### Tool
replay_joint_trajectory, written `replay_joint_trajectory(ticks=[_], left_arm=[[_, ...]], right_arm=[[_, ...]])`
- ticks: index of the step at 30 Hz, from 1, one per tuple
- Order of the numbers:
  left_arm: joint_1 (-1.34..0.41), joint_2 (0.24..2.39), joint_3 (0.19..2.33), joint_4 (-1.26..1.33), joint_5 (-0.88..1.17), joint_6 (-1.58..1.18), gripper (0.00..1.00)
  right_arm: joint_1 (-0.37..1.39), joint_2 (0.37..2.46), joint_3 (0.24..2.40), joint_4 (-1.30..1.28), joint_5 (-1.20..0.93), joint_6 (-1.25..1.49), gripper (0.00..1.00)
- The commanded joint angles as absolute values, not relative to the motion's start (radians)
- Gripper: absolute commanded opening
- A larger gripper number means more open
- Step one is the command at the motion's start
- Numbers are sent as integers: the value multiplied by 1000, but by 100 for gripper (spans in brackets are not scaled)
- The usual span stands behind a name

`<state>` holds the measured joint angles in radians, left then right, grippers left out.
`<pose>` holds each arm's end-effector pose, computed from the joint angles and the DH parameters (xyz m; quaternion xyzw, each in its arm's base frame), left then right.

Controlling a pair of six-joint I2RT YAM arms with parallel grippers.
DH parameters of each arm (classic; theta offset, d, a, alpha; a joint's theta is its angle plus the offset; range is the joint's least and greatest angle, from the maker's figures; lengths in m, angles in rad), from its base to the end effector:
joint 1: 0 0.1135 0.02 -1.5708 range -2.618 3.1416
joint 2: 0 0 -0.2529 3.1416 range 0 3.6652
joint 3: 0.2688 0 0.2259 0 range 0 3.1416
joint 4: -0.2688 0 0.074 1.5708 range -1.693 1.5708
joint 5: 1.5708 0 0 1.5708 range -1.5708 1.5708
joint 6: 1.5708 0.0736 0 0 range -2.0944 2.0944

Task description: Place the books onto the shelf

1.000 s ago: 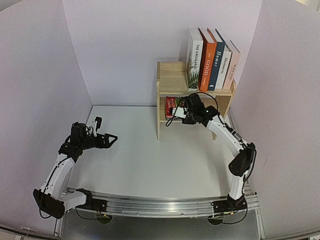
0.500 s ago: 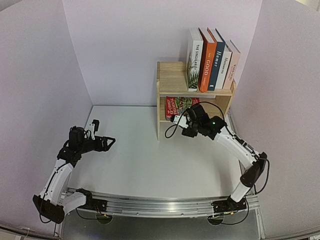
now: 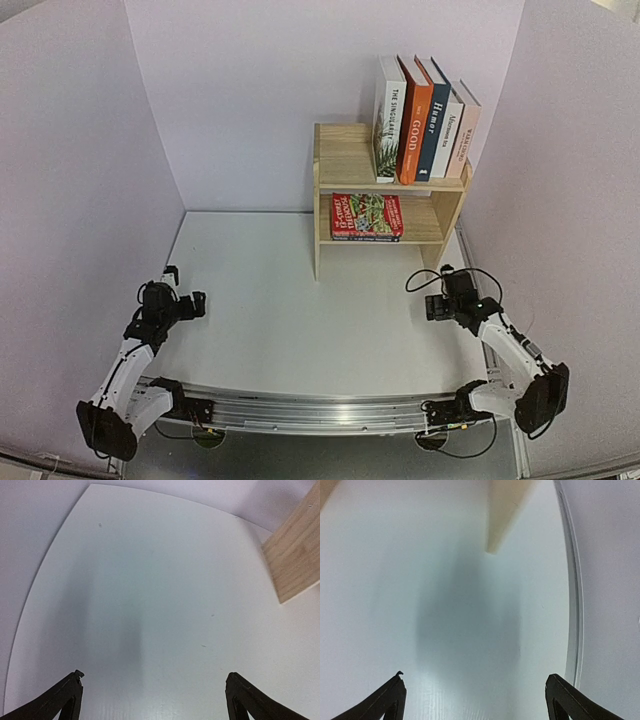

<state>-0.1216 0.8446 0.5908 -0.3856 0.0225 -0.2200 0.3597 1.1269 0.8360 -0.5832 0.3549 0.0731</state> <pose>0.1947 -0.0255 0.2179 -0.0389 0.8926 -0.0862 0.4408 0.2234 0.0567 0.2272 -0.0725 0.9243 -0.0899 0.3638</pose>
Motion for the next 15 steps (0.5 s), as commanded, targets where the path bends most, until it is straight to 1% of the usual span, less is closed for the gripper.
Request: replay_joint_trajectory(ticks=[1,3,7,12,15], left_arm=[[-69,827,497,-195,-199,-187,99],[-41,823,466,-163,-247,-204,98],[35,815,415,-127,-259,-202,93],[80,784,374,-116,-254,-202,93],[90,791,383,-124,-247,-215,96]], right_arm=[[127,1040,715,-356,266,270,94],[57,1035,665,-307,256,273,94],[25,1014,585,-207,290,261,95],[23,976,508,-101,315,255,96],[23,954,475,-68,342,254,96]])
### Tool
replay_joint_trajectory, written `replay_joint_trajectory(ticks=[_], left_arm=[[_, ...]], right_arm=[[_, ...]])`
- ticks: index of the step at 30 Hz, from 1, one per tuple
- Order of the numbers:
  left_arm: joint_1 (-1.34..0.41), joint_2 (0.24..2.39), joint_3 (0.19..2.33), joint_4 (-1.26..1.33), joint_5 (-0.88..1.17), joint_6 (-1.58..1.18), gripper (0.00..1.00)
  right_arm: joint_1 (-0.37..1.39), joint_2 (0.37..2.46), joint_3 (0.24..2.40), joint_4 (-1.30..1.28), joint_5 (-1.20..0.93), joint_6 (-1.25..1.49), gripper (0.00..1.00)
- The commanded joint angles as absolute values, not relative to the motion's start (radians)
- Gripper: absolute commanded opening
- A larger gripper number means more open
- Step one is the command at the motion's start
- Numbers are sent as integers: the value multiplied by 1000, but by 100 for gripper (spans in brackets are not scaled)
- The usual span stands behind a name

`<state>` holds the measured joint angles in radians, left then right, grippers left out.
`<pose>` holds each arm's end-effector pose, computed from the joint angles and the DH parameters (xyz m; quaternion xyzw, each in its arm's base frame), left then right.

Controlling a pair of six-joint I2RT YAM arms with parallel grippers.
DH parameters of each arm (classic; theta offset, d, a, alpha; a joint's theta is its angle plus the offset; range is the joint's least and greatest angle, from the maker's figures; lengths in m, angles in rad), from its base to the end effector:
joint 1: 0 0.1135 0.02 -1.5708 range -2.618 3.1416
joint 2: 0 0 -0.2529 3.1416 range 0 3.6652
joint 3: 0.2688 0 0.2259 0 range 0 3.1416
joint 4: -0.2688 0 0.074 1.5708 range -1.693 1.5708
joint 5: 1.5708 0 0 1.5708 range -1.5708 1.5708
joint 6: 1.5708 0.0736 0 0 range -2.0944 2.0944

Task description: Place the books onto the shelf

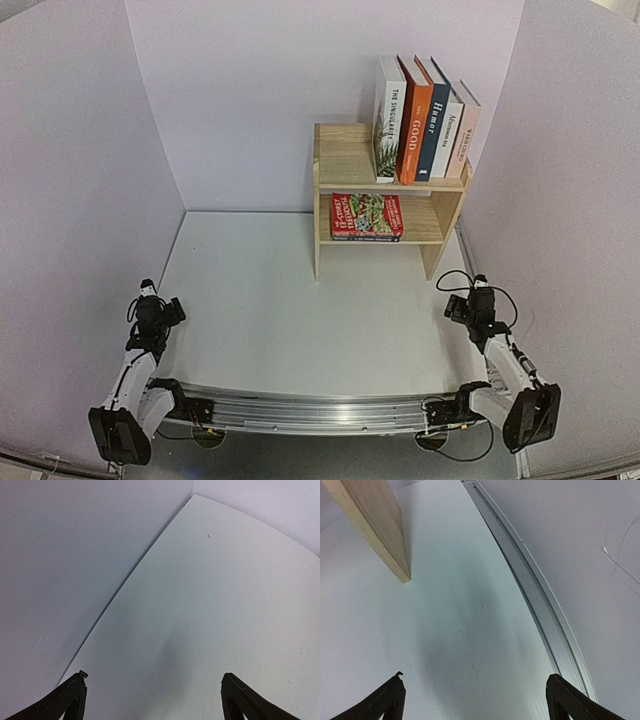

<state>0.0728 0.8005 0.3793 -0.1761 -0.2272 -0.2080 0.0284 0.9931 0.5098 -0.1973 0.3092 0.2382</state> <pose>0.1860 0.0302 0.1788 -0.1754 0.8621 0.0686 0.4704 0.2152 -0.0163 0.1866 0.1593 0.8800 -0.0812 0.4401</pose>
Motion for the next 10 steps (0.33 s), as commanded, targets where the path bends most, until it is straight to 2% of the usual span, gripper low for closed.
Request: replay_joint_trajectory(ticks=[1,10], left_arm=[[93,794,386,-127,-245,-217,97],[94,827,376,-93,-243,-207,100]], right_arm=[[23,945,466,-56,357,254,96],[23,865,378,8,383,276,96]])
